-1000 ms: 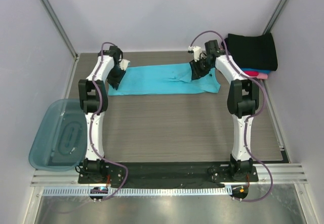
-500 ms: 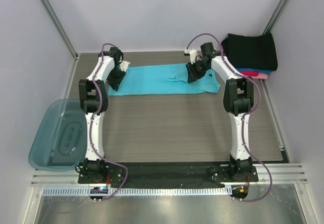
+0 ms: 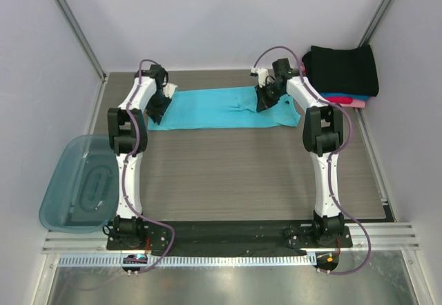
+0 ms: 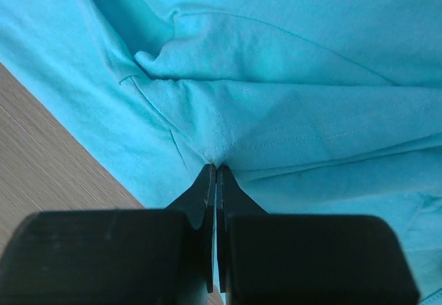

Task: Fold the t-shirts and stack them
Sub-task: Fold the tshirt

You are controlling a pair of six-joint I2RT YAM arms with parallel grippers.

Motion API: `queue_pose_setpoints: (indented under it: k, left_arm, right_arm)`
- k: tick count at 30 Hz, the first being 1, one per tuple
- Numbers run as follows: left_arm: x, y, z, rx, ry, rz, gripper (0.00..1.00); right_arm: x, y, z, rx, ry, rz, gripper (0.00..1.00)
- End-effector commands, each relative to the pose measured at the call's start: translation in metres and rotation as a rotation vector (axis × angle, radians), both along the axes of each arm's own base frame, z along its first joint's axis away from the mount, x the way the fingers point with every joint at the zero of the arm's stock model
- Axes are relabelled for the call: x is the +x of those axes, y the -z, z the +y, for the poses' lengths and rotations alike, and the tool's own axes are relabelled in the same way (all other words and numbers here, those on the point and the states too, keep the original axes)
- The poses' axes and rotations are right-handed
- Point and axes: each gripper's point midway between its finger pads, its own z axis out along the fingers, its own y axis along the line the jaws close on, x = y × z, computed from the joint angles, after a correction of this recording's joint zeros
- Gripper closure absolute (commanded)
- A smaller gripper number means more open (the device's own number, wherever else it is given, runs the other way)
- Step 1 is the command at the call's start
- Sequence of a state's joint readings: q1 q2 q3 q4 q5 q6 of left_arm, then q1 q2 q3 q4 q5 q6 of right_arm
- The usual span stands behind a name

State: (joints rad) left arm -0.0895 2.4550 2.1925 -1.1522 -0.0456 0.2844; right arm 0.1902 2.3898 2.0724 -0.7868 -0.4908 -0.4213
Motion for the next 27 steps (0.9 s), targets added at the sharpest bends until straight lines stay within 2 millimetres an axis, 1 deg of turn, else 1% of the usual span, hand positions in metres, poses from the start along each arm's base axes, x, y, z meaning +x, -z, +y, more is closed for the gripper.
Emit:
queue_pose_setpoints:
  k: [1, 4, 6, 7, 9, 10, 11, 13, 14, 15, 17, 18, 19, 20, 21, 22, 23, 24, 25, 27]
  left_arm:
    - [0.005, -0.005, 0.003, 0.013, -0.004, -0.026, 0.77]
    - [0.004, -0.007, 0.004, 0.016, -0.006, -0.030, 0.77]
    - [0.005, -0.009, 0.004, 0.019, -0.003, -0.036, 0.77]
    - [0.006, -0.012, 0.004, 0.023, -0.003, -0.044, 0.77]
    - [0.007, -0.015, 0.005, 0.026, -0.004, -0.053, 0.77]
    - [0.008, -0.018, 0.005, 0.028, -0.003, -0.060, 0.76]
    - [0.010, -0.024, 0.006, 0.031, 0.001, -0.076, 0.72]
    - [0.012, -0.033, 0.005, 0.023, 0.016, -0.098, 0.69]
    - [0.015, -0.045, 0.003, 0.012, 0.031, -0.127, 0.66]
    - [0.016, -0.052, 0.001, -0.001, 0.042, -0.146, 0.64]
    - [0.017, -0.069, -0.007, -0.043, 0.105, -0.185, 0.61]
    - [0.015, -0.082, -0.012, -0.072, 0.138, -0.231, 0.60]
    - [0.012, -0.089, -0.015, -0.088, 0.180, -0.253, 0.59]
    - [0.009, -0.095, -0.016, -0.083, 0.260, -0.271, 0.55]
    - [-0.001, -0.101, -0.018, -0.082, 0.317, -0.287, 0.53]
    - [-0.006, -0.102, -0.020, -0.071, 0.370, -0.285, 0.52]
    - [-0.012, -0.101, -0.020, -0.059, 0.412, -0.276, 0.52]
    - [-0.020, -0.101, -0.019, -0.040, 0.488, -0.256, 0.52]
    - [-0.031, -0.090, -0.017, -0.036, 0.517, -0.210, 0.52]
    - [-0.042, -0.080, -0.015, -0.032, 0.566, -0.151, 0.53]
  right_arm:
    - [0.018, -0.037, 0.017, 0.059, -0.031, -0.101, 0.99]
    - [0.028, -0.054, 0.021, 0.062, -0.047, -0.162, 0.99]
    - [0.033, -0.059, 0.029, 0.064, -0.055, -0.191, 0.99]
    - [0.038, -0.064, 0.031, 0.064, -0.054, -0.214, 0.97]
    - [0.048, -0.067, 0.039, 0.064, -0.050, -0.245, 0.92]
    - [0.051, -0.069, 0.041, 0.064, -0.043, -0.259, 0.84]
    - [0.058, -0.073, 0.040, 0.055, -0.018, -0.279, 0.75]
    - [0.063, -0.088, 0.041, 0.045, 0.003, -0.321, 0.62]
    - [0.066, -0.095, 0.037, 0.029, 0.018, -0.346, 0.61]
    - [0.063, -0.108, 0.035, 0.026, 0.021, -0.367, 0.60]
    - [0.059, -0.120, 0.030, 0.014, 0.023, -0.388, 0.60]
    - [0.056, -0.127, 0.027, 0.011, 0.021, -0.399, 0.60]
    - [0.049, -0.138, 0.023, 0.013, 0.025, -0.407, 0.60]
    - [0.046, -0.142, 0.020, 0.010, 0.028, -0.409, 0.60]
    - [0.040, -0.136, 0.017, 0.001, 0.031, -0.390, 0.59]
    - [0.034, -0.149, 0.014, 0.002, 0.034, -0.407, 0.59]
    - [0.030, -0.148, 0.010, -0.003, 0.037, -0.402, 0.59]
    - [0.022, -0.137, 0.008, -0.013, 0.033, -0.372, 0.59]
    - [0.018, -0.142, 0.004, -0.024, 0.039, -0.379, 0.59]
    - [0.011, -0.135, -0.001, -0.039, 0.045, -0.359, 0.60]
